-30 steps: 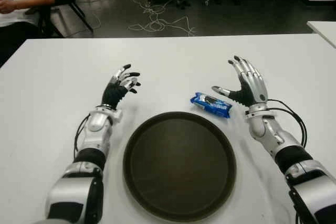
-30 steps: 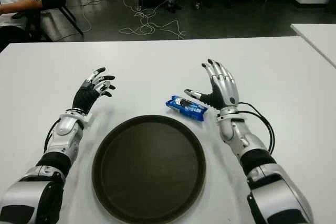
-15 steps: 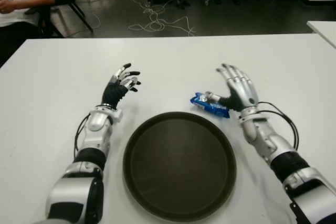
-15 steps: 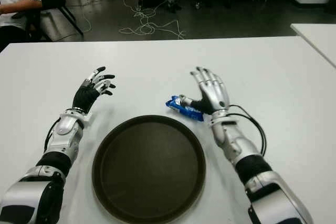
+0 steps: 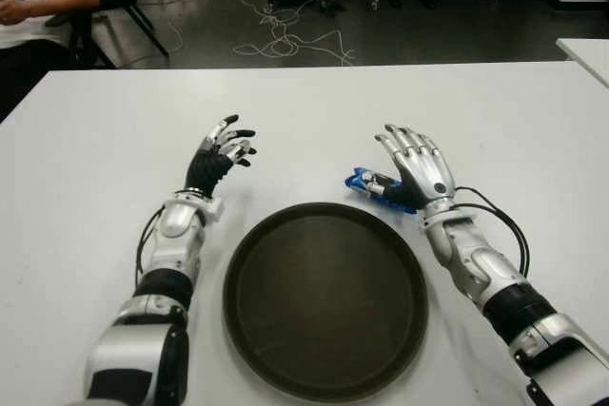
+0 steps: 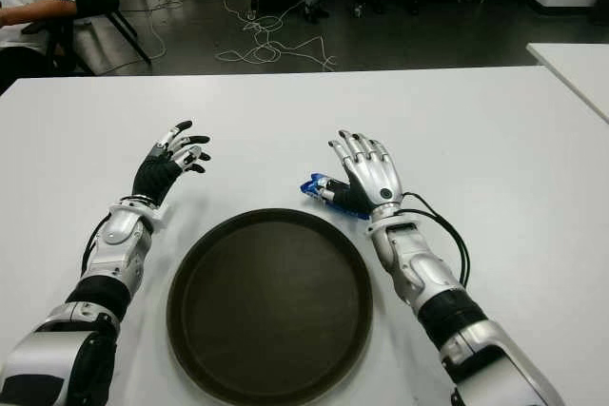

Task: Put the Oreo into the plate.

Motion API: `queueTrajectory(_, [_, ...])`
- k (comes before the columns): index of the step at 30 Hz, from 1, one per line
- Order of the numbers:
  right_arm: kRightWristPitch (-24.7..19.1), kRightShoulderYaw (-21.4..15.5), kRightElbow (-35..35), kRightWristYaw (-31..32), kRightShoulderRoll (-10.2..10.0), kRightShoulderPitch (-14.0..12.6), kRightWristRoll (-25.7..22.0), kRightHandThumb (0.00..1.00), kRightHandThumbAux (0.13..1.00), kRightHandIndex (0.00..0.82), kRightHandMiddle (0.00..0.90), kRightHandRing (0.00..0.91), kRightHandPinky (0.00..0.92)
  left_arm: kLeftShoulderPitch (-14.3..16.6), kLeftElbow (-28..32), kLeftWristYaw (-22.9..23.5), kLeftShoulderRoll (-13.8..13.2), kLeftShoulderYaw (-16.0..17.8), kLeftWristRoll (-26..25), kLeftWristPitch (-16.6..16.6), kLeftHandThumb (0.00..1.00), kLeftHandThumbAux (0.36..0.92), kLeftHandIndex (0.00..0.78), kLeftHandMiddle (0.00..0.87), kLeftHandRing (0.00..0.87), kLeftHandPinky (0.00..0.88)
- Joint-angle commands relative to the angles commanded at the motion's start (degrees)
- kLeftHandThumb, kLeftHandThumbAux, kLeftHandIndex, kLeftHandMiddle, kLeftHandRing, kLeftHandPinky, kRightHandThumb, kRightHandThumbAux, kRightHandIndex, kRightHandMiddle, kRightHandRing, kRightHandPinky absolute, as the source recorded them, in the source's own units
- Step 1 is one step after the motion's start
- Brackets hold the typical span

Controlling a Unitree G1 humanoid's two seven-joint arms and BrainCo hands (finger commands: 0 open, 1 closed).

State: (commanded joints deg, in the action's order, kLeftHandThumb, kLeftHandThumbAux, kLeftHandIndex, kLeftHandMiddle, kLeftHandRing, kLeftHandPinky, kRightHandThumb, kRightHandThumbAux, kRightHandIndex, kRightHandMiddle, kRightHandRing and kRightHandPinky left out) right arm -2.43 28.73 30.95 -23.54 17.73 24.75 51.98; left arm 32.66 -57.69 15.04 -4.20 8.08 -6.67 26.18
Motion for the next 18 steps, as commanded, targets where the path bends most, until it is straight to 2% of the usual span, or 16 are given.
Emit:
queueTrajectory(8, [-5.09,1.15,-3.94,3.50,-0.41,-1.00,2.14,0.213,0.403,0.060,0.090,0.083,0.097,-0.16,0.07,-0.39,-0.17,-0.20,0.43,0.70,0.223,0.650,0.114,0.298,0.392,0.450])
queueTrajectory(15, [-8.68,1.15,-8.99,7.59,-0.65,-2.54,2.41,0.200,0.401,0.040,0.080,0.072,0.090,-0.09,-0.17,0.08,-0.35,-0.13,0.29,0.71,0.227,0.637,0.109,0.286,0.383,0.452])
queueTrajectory(18, [-9.34,1.04,-9.67,8.79,-0.70,-2.65,2.06,0.218,0.408,0.037,0.088,0.094,0.129,-0.01,-0.48,0.17,-0.43,-0.10,0.30,1.00,0.234,0.644,0.109,0.287,0.383,0.453])
